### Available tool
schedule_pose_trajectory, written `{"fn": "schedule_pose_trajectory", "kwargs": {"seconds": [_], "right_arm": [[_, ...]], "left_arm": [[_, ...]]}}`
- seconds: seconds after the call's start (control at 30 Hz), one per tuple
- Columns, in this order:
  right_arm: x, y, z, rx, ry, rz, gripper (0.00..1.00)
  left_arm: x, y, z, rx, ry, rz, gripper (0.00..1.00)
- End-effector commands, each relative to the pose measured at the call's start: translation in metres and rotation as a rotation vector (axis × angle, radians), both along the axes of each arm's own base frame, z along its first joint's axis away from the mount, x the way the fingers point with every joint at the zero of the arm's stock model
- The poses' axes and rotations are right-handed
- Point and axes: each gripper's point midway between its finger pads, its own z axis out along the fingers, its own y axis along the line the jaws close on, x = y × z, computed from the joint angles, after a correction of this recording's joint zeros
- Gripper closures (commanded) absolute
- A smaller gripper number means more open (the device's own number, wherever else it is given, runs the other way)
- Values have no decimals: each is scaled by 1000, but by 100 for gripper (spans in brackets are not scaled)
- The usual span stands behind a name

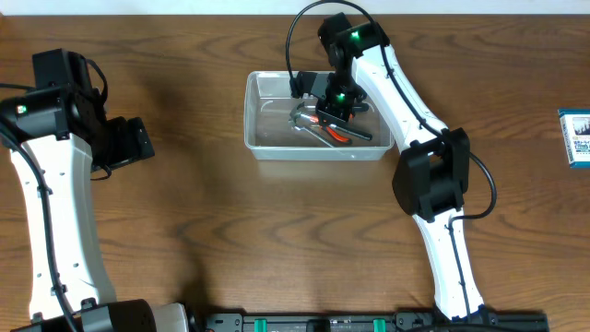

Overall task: Pack container
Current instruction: 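Lower the hammer into the container and open the right gripper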

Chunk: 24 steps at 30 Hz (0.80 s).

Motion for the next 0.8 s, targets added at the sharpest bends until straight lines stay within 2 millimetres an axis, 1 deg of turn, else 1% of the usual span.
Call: {"fn": "schedule_pose_trajectory", "kwargs": {"seconds": [0.0,0.07,0.13,0.2,0.47,0.77], "right_arm": [[-4,9,11,36,-11,18,95],[-3,9,11,33,-15,18,95],[-2,9,10,31,-16,18,99],[-2,9,8,29,-13,17,99],[-4,8,-11,12,27,5,99],[-2,8,-17,11,29,2,98]], "left_arm": [[2,2,9,8,-30,10,2],[2,2,9,8,-30,10,2],[2,2,9,7,-30,10,2],[2,2,9,7,-30,10,2],[2,2,9,7,-30,10,2],[2,2,9,8,-30,10,2]]}}
